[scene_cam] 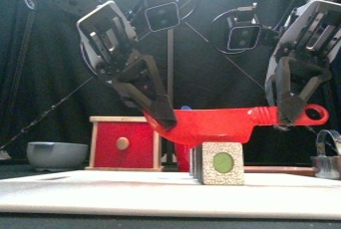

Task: Place sushi on board then cut the sushi with the knife then place the pieces on the plate
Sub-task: Cut the sushi into 4 pieces

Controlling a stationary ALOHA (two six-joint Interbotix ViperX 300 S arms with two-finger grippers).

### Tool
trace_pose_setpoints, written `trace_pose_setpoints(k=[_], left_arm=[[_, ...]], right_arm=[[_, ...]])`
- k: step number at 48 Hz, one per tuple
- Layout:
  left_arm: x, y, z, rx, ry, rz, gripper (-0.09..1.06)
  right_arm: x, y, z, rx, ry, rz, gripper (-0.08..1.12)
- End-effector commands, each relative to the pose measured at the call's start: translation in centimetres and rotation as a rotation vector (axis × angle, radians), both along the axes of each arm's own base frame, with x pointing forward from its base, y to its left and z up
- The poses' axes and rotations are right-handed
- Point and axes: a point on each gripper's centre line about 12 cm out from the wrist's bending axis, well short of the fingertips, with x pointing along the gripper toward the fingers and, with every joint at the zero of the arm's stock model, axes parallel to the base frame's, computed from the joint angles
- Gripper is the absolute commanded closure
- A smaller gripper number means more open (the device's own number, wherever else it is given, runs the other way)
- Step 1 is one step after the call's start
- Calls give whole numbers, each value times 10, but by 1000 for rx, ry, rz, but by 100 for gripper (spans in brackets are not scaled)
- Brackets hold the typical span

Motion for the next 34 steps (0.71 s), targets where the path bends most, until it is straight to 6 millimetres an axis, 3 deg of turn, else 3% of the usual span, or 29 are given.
trace_pose_setpoints(k=[1,15,34], left_arm=[[7,-1,19,-3,-56,-7,53],[6,-1,24,5,-70,-15,53],[6,-2,20,4,-57,-14,53]], right_arm=[[6,1,18,6,-60,-1,72],[5,0,26,3,-92,0,72],[4,2,20,7,-74,-2,72]])
